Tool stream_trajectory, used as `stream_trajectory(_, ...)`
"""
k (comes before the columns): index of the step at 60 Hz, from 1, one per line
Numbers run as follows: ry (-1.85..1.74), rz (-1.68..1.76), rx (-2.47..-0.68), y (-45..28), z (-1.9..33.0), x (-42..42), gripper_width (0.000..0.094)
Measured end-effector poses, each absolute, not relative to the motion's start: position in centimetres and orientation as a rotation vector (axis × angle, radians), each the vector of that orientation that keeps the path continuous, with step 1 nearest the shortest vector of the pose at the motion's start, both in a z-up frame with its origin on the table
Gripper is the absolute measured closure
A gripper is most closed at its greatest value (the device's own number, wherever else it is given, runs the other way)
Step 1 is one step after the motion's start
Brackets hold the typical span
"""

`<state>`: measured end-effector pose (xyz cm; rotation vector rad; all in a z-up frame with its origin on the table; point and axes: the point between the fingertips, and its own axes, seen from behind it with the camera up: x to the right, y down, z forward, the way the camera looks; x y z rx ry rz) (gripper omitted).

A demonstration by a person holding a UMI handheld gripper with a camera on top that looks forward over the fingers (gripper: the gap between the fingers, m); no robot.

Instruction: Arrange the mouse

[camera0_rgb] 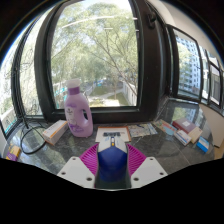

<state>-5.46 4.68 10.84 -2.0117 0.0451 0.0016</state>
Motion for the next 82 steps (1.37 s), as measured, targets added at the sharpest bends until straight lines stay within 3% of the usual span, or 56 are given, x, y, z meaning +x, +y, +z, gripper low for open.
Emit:
stream_trajectory(5, 0.03, 0.032, -2.122, 4.5, 5.6, -7.2, 0.0555)
stream_trajectory(6, 0.02, 0.038, -2.129, 4.5, 3.3, -7.8, 0.055)
stream_trajectory(16, -0.003, 0.004, -2.232, 3.8, -0.7, -8.9, 0.0446)
stream_trajectory(20, 0.008, -0.007, -2.251, 3.4, -1.1, -9.1, 0.0356)
stream_trajectory(26, 0.01, -0.039, -2.245, 2.6, 0.3, -9.0, 0.0069)
stream_trajectory(55, 0.006, -0.097, -2.136, -11.1, 13.1, -10.2, 0.0084)
stream_trajectory(82, -0.044, -0.082, -2.089, -20.0, 17.4, -12.6, 0.0087)
